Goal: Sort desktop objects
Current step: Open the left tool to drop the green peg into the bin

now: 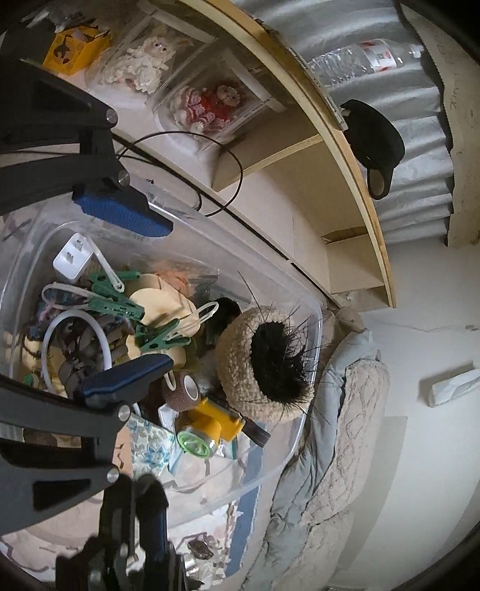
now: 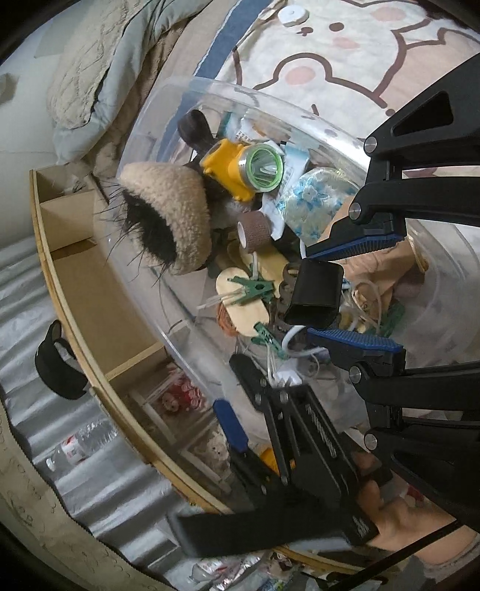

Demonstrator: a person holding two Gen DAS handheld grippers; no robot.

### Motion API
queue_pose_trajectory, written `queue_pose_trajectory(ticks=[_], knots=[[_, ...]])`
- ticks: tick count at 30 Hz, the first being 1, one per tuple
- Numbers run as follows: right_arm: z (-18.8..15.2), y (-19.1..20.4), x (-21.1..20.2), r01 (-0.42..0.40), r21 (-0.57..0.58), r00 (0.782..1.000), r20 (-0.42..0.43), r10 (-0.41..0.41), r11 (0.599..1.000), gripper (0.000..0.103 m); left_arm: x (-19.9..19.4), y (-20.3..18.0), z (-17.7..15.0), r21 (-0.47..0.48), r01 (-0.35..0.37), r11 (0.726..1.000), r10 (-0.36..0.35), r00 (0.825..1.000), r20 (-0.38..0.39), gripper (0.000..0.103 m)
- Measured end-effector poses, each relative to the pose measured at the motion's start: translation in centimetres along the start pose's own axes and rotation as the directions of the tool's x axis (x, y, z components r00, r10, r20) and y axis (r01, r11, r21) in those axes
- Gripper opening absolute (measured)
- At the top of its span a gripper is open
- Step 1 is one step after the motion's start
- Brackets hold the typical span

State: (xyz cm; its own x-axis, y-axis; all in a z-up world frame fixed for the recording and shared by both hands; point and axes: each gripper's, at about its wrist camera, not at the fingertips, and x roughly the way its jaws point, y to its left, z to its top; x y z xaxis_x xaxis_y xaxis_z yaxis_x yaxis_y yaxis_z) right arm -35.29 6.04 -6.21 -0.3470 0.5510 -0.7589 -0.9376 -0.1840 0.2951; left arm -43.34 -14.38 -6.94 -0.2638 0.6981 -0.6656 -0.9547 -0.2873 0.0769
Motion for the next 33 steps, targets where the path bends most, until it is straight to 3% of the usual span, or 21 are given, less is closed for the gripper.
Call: queue_pose_trajectory(ticks=[13,15,16,17,33], knots=[[1.9,-0.6,2.8,0.049,0.032,0.998,0.030,-0.050,0.998,0.039,-0.8,0.0,-0.2,-0.031,0.025,0.999,-0.025,1.000,-0.001,0.069],[2.1,-0.8,3.0,0.059,0.036,0.997,0.038,-0.061,0.998,0.057,-1.0,0.1,-0.2,-0.030,0.027,0.999,-0.027,1.000,0.004,0.072],[2.2,-0.8,2.9,0.066,0.037,0.997,0.046,-0.068,0.997,0.072,-1.0,0.1,-0.2,-0.030,0.028,0.999,-0.028,1.000,0.008,0.072],[2.2,-0.9,2.9,0.077,0.043,0.995,0.054,-0.079,0.996,0.074,-1.1,0.1,-0.2,-0.029,0.031,0.999,-0.030,0.999,0.010,0.072],[2.2,-2.1,1.9,0.128,0.082,0.987,0.085,-0.135,0.988,0.074,-1.4,-0.2,0.0,-0.043,0.061,0.997,-0.060,0.998,0.010,0.072]])
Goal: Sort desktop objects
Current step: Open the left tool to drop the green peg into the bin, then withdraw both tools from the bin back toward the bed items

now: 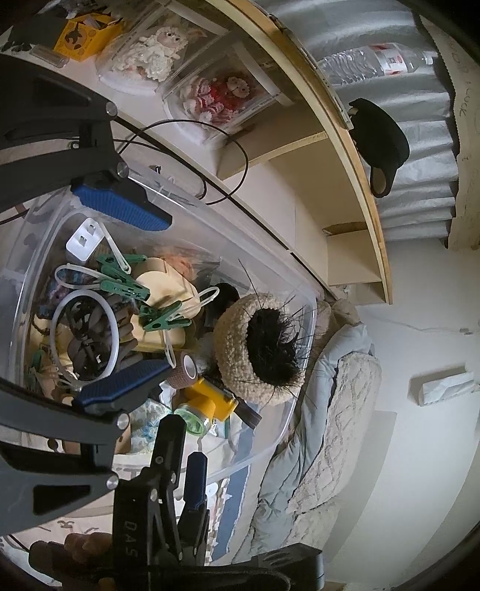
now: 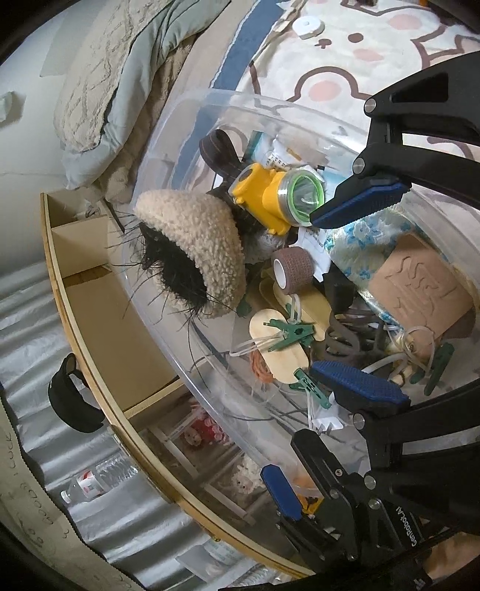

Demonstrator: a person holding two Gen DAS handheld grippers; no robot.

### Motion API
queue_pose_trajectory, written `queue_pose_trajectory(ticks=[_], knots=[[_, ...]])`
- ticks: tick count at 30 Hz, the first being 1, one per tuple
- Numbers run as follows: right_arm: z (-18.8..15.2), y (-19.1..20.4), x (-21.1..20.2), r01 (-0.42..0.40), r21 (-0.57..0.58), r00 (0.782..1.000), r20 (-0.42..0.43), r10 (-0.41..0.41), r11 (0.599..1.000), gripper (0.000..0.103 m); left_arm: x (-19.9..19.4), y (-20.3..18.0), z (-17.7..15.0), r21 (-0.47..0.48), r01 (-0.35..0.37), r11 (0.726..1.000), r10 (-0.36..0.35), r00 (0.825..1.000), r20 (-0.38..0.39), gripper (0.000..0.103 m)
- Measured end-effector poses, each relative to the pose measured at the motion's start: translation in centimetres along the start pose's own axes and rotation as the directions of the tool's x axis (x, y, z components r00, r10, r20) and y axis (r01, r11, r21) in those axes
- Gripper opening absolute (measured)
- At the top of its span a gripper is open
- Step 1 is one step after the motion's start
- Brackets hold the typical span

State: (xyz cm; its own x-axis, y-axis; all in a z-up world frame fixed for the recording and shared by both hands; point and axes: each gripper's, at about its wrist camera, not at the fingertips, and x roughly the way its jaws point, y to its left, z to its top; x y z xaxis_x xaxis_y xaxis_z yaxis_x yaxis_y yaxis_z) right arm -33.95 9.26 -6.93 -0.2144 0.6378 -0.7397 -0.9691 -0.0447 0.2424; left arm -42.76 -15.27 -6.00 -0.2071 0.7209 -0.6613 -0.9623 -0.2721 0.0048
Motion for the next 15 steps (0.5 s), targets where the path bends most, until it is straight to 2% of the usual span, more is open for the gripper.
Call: queue_pose_trajectory(ticks=[4,10,12,13,15], knots=[[0.1,-0.1,-0.8,0.006,-0.003,1.000,0.021,-0.005,1.000,0.074,-0.3,-0.1,0.1,-0.010,0.006,1.000,-0.006,1.000,0.004,0.078],[0.1,-0.6,-2.3,0.005,-0.005,0.998,0.060,-0.005,1.000,0.074,-0.9,-0.5,0.3,-0.023,0.017,1.000,-0.016,1.000,0.018,0.081],[0.0,-0.8,-2.8,-0.001,0.001,0.997,0.074,0.001,1.000,0.078,-1.1,-0.7,0.3,-0.026,0.015,1.000,-0.014,1.000,0.022,0.088],[-0.1,-1.0,-3.0,0.000,0.004,0.997,0.080,-0.001,1.000,0.084,-1.1,-0.8,0.4,-0.025,0.011,1.000,-0.010,1.000,0.026,0.090],[-0.2,-1.2,-3.5,0.011,-0.001,0.995,0.096,-0.011,1.000,0.087,-1.3,-1.0,0.4,-0.023,0.011,1.000,-0.010,1.000,0.027,0.091]])
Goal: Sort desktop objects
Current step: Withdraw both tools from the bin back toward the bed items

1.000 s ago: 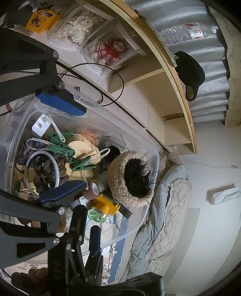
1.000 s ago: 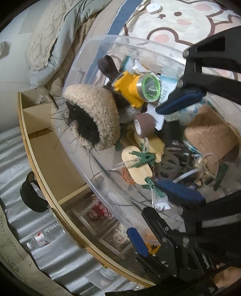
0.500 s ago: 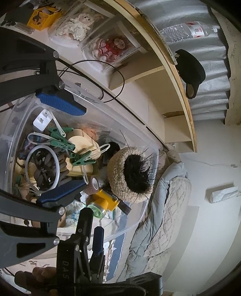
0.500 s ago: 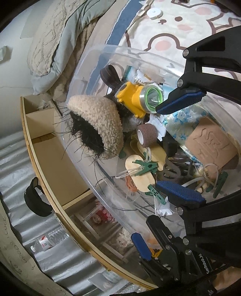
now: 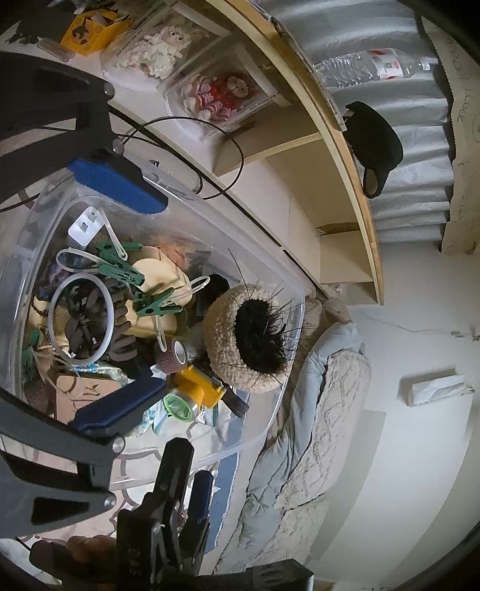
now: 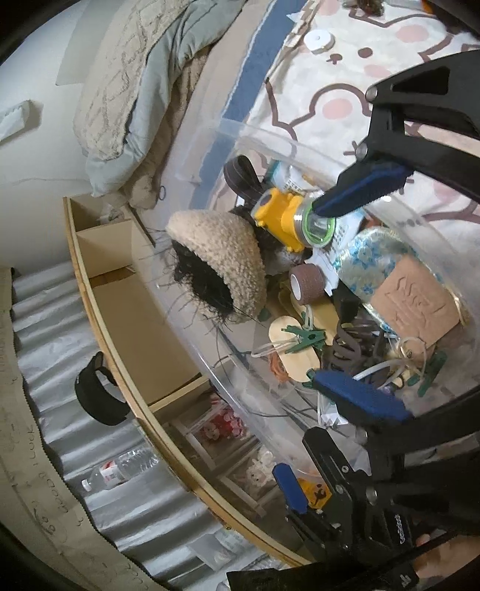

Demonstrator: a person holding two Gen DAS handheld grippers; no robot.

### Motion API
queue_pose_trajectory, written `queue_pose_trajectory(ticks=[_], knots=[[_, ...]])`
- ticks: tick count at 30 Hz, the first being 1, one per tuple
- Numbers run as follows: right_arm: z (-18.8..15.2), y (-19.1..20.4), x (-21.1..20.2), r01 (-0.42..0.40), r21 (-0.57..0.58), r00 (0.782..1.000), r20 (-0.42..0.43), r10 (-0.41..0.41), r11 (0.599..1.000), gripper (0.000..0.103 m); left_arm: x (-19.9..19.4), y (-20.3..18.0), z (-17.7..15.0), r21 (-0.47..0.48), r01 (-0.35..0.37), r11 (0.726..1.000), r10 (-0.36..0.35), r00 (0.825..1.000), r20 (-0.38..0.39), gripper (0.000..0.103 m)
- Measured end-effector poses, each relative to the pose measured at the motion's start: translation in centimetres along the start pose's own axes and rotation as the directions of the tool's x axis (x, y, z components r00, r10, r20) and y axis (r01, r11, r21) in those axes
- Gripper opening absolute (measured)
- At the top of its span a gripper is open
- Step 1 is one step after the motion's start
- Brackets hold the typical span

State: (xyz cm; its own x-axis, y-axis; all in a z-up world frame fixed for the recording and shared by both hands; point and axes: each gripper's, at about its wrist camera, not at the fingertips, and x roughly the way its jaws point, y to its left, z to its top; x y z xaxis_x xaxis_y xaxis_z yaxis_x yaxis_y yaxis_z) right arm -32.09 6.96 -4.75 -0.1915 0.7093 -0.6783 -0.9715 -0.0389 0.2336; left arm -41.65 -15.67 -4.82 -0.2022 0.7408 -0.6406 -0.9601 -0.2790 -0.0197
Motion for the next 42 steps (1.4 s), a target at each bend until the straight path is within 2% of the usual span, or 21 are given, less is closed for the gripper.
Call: queue_pose_trajectory(ticks=[1,5,14,25,33,42], knots=[[0.0,0.0,-0.2,0.012,-0.004,1.000,0.005,-0.012,1.000,0.087,-0.1,-0.1,0.0,-0.002,0.003,1.000,-0.003,1.000,-0.002,0.093],[-0.1,-0.1,-0.9,0.100,-0.030,0.994,0.042,-0.099,0.995,0.103,-0.4,-0.2,0.1,-0.008,-0.003,1.000,0.003,1.000,0.002,0.100],[-0.8,-1.0,-3.0,0.188,-0.047,0.979,0.088,-0.183,0.981,0.103,-1.1,-1.3,0.3,-0.003,-0.005,1.000,0.005,1.000,0.008,0.103],[-1.6,-3.5,-7.5,0.246,0.024,0.959,0.140,-0.247,0.969,0.103,-2.2,-4.7,1.2,0.008,0.038,0.999,-0.038,0.998,0.042,0.103],[-3.1,-6.3,-11.8,0.324,0.099,0.928,0.163,-0.336,0.941,0.103,-3.2,-8.3,1.7,0.030,0.119,0.992,-0.121,0.991,0.064,0.103],[-5.4,-8.4,-15.8,0.411,0.169,0.888,0.149,-0.435,0.896,0.103,-4.2,-12.1,1.9,0.077,0.179,0.981,-0.185,0.980,0.070,0.103]])
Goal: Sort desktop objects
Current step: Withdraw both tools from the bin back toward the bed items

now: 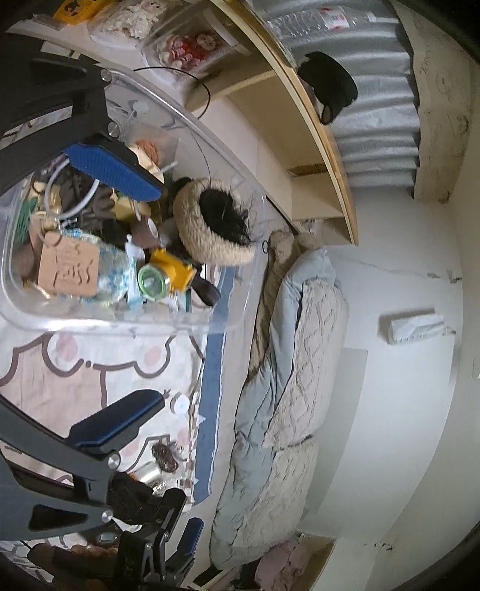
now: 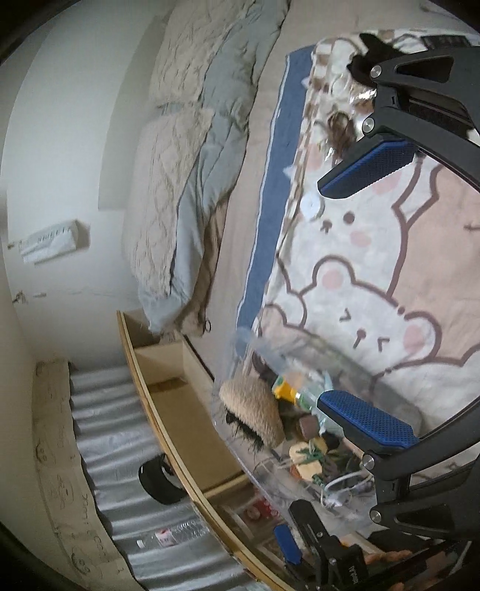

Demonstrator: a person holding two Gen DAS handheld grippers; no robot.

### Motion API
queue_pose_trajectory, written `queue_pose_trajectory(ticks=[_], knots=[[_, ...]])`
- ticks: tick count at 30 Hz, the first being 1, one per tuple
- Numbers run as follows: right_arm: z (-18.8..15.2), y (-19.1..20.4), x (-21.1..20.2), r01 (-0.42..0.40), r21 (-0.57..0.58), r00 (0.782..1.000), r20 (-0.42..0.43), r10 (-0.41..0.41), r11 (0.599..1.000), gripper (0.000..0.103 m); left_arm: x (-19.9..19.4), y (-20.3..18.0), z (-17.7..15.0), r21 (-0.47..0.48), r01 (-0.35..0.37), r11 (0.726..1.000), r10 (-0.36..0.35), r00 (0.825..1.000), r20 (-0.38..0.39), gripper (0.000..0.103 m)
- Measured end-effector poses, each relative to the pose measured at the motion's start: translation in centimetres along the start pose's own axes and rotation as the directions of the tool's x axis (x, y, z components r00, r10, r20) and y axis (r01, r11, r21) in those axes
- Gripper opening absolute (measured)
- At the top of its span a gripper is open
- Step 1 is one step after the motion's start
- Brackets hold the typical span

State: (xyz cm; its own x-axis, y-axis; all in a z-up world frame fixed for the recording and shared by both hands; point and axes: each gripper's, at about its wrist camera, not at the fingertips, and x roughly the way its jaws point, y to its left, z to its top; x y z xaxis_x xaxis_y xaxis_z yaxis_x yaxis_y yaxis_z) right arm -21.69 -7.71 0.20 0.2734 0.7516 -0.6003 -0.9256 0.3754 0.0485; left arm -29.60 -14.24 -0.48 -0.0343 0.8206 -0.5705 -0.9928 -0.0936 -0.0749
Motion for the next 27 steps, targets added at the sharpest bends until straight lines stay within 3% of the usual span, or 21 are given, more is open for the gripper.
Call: queue_pose_trajectory(ticks=[14,22,27], knots=[[-1.3,-4.7,-3.1,0.105,0.080,0.994,0.017,-0.107,0.991,0.103,-0.1,-2.8,-0.1,0.044,0.065,0.997,-0.066,0.998,0.010,0.103],[-1.6,-7.1,-2.6,0.126,0.134,0.990,0.050,-0.134,0.983,0.103,1.1,-4.2,0.0,0.039,0.094,0.995,-0.095,0.995,0.016,0.103],[-1.3,-9.1,-1.1,0.172,0.167,0.984,0.015,-0.177,0.971,0.103,2.6,-6.4,0.0,0.085,0.107,0.991,-0.109,0.994,0.022,0.103]])
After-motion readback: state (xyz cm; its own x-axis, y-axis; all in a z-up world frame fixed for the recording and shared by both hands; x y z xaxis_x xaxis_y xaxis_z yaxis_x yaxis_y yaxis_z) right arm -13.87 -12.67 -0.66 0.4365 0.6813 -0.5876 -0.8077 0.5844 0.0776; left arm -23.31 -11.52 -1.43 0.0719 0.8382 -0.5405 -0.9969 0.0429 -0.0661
